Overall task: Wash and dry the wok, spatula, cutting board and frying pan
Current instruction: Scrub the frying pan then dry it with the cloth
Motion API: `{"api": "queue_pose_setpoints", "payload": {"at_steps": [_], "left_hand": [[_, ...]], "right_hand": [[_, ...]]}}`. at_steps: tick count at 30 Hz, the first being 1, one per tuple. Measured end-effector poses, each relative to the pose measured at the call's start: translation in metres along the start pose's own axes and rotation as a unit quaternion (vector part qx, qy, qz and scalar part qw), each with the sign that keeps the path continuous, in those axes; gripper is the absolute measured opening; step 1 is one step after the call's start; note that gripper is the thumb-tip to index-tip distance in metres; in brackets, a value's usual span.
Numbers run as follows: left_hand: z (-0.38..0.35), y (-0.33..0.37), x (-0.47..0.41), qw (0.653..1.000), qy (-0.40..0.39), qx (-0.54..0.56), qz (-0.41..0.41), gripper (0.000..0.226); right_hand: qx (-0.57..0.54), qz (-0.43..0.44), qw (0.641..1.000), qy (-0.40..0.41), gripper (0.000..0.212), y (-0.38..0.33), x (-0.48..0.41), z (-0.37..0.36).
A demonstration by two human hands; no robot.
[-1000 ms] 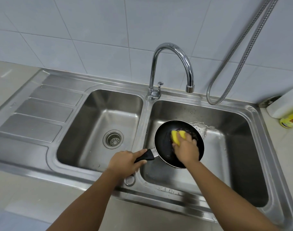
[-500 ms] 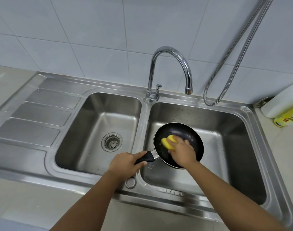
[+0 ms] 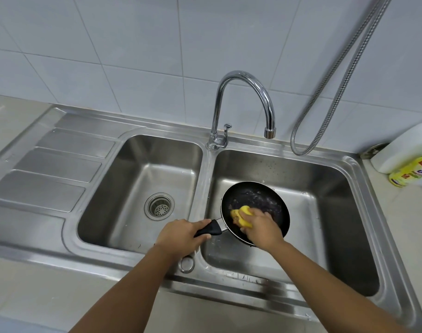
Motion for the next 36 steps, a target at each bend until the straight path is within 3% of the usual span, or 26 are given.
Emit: {"api": "queue_pose_setpoints", "payload": {"at_steps": [4, 7, 10, 12, 15, 17, 19, 22, 26, 28, 30, 32, 36], "left_hand": [[0.0, 0.002, 0.001, 1.0, -0.002, 0.0, 0.002, 0.05], [0.002, 0.001, -0.001, 1.0, -0.009, 0.007, -0.004, 0.05], [0.002, 0.002, -0.003, 1.0, -0.019, -0.001, -0.013, 0.05], [0.001, 0.003, -0.004, 0.999, -0.018, -0.023, -0.021, 0.051], [0.001, 0.003, -0.004, 0.999, -0.019, -0.042, -0.022, 0.051], [-0.001, 0.006, -0.002, 0.998, -0.023, -0.061, -0.021, 0.052], [-0.003, 0.007, -0.001, 0.997, -0.025, -0.075, -0.021, 0.053], [-0.005, 0.008, 0.001, 0.996, -0.016, -0.087, -0.017, 0.054], [-0.007, 0.009, 0.003, 0.996, -0.001, -0.089, -0.007, 0.054], [-0.008, 0.007, 0.005, 0.997, -0.003, -0.08, -0.008, 0.055], [-0.009, 0.004, 0.007, 0.997, 0.003, -0.075, -0.009, 0.055], [-0.008, 0.003, 0.007, 0.997, 0.005, -0.08, -0.014, 0.055], [-0.009, 0.004, 0.007, 0.998, 0.012, -0.068, 0.0, 0.054]], "right_hand": [[0.037, -0.07, 0.997, 0.022, 0.049, 0.019, -0.002, 0.018], [0.082, -0.027, 0.996, -0.028, 0.045, 0.02, 0.007, 0.014], [0.015, 0.066, 0.992, -0.104, 0.041, 0.001, 0.011, 0.009], [-0.119, 0.062, 0.982, -0.131, 0.033, -0.019, 0.0, 0.01], [-0.265, -0.055, 0.962, -0.027, 0.022, -0.034, -0.037, 0.014], [-0.244, -0.149, 0.956, 0.062, 0.034, -0.032, -0.06, 0.012], [-0.244, -0.185, 0.948, 0.088, 0.042, -0.043, -0.063, 0.01], [-0.28, -0.104, 0.954, 0.016, 0.027, -0.07, -0.04, -0.001], [-0.27, -0.109, 0.954, -0.071, 0.044, -0.044, 0.009, 0.007], [-0.329, -0.097, 0.93, -0.135, 0.023, -0.03, 0.022, 0.018], [-0.341, -0.079, 0.923, -0.162, 0.018, -0.032, 0.018, 0.025], [-0.383, -0.056, 0.913, -0.128, 0.025, -0.048, 0.004, 0.031], [-0.506, -0.07, 0.859, 0.001, 0.037, -0.076, -0.033, 0.041]]}}
Point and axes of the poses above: each hand's wrist, its own x-axis away from the middle knuckle, its own z-axis out of the back of the hand, y = z × x, the point moved 2 cm from there along -x, towards the middle knuckle
